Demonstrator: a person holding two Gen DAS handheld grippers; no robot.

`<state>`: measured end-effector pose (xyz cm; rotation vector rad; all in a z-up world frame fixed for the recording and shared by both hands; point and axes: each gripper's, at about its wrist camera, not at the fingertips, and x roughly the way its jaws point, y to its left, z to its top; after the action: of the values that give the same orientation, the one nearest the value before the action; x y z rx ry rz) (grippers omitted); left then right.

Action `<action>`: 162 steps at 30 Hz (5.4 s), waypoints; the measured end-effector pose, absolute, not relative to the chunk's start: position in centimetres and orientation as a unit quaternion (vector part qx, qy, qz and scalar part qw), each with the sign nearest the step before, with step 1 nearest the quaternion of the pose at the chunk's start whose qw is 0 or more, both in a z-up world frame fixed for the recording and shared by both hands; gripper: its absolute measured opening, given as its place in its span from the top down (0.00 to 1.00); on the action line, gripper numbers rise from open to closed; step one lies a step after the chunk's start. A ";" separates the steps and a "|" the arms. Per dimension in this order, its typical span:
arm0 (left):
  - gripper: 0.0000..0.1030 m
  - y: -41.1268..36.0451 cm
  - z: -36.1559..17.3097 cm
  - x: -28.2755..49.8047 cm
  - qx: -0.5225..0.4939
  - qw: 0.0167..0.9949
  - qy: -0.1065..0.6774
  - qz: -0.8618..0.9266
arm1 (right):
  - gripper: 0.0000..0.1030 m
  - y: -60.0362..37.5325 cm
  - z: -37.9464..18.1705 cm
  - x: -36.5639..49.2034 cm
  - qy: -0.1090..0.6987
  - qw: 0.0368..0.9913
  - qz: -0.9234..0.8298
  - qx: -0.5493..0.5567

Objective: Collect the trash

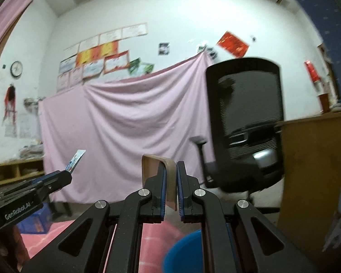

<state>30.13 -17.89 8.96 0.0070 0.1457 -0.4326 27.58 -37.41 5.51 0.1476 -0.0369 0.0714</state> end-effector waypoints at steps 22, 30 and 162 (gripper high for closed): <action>0.83 -29.3 3.3 36.4 0.018 0.940 0.226 -0.256 | 0.93 -45.7 -0.3 30.4 0.124 0.986 -0.031 0.106; 0.82 -28.8 1.1 38.1 0.004 0.919 0.296 -0.260 | 0.93 -46.0 -1.5 31.5 0.156 0.980 -0.028 0.123; 0.02 0.1 -0.9 6.6 -0.016 0.986 0.157 -0.049 | 0.00 -24.1 -2.1 4.5 0.103 0.994 -0.025 -0.005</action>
<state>6.59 0.07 -0.88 -0.0312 0.3160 -0.0980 4.54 -24.11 -2.13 -0.0097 0.2055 -0.0500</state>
